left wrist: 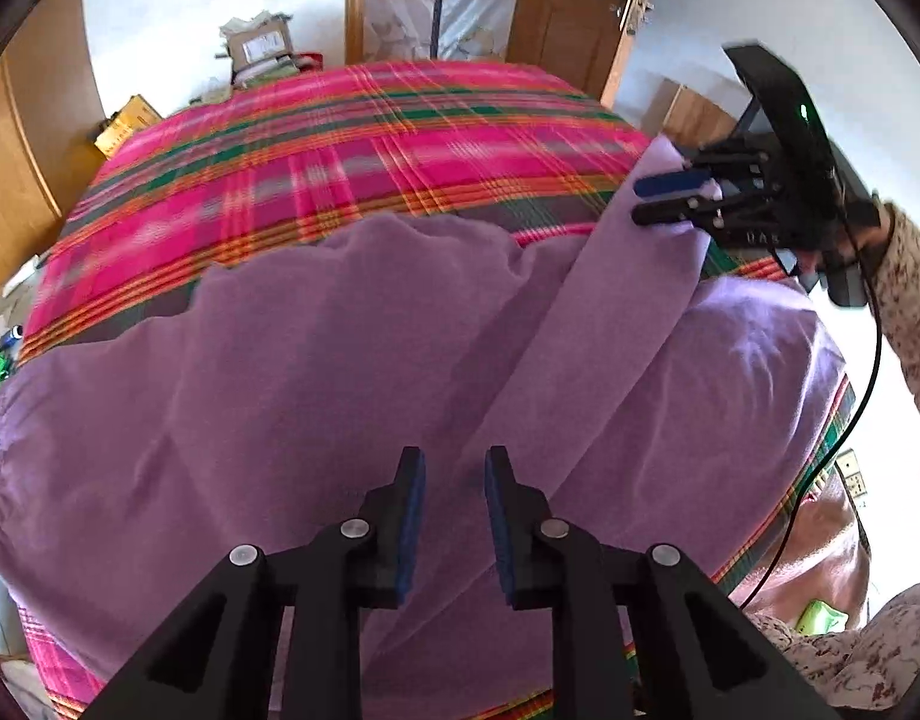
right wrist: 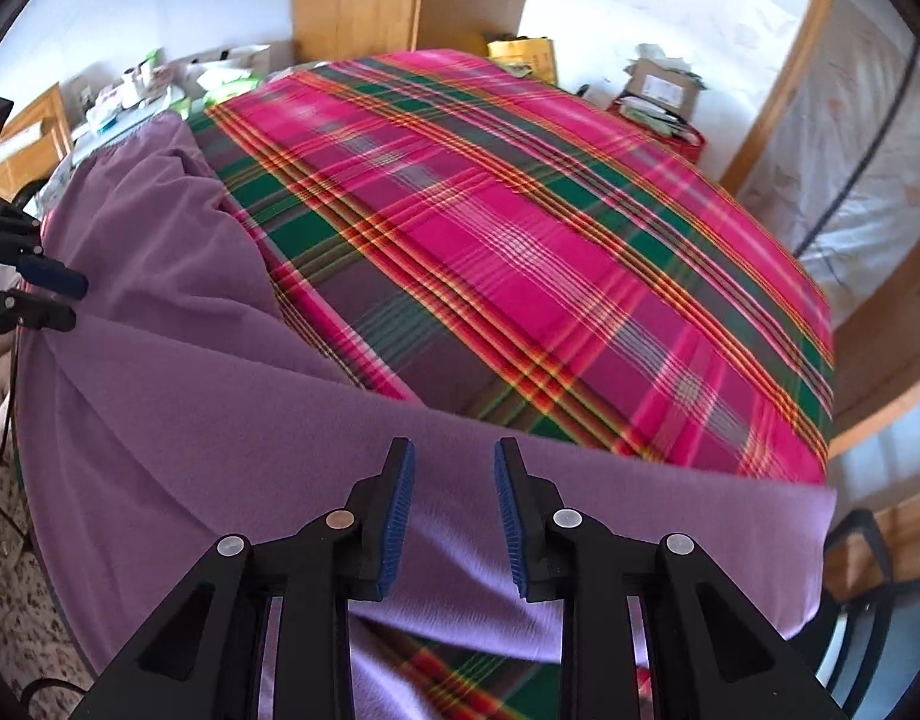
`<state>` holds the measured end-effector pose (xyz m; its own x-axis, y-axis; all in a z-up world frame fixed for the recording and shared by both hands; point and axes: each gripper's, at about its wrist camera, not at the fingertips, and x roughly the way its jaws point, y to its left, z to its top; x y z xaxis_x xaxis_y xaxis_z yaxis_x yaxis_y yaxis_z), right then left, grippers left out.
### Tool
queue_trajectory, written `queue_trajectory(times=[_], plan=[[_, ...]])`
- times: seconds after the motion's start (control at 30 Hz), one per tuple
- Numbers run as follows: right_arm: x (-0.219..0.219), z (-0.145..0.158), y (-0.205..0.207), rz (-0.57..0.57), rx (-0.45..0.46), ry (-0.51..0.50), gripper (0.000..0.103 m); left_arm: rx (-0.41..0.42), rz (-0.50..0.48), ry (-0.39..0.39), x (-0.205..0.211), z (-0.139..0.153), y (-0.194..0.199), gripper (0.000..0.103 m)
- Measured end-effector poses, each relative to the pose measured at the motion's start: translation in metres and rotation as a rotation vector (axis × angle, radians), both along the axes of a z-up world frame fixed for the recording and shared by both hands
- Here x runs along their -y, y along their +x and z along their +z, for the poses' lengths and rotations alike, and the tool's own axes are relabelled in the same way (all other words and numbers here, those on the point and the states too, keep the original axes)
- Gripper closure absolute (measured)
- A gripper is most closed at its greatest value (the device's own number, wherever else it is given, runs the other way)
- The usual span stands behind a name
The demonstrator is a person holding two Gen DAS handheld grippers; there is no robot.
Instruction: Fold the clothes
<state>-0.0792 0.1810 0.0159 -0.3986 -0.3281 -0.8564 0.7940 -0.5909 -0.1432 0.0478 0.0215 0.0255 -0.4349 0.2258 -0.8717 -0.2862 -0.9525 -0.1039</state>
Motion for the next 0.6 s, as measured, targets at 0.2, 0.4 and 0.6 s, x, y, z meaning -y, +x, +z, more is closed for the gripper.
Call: queue_trajectory(times=[0.2,0.4,0.6], plan=[[0.006,-0.001,-0.016,0.05,0.023,0.046,0.056,0.007,-0.017,-0.004,-0.007,-0.005,-0.008,0.081],[0.003,-0.014,-0.037,0.014,0.061,0.078,0.055,0.023,-0.033,-0.02,-0.011,-0.011,-0.013,0.08],[-0.004,-0.021,-0.048,0.008,0.135,0.038,0.056,0.037,-0.046,-0.016,-0.009,-0.016,-0.014,0.077]])
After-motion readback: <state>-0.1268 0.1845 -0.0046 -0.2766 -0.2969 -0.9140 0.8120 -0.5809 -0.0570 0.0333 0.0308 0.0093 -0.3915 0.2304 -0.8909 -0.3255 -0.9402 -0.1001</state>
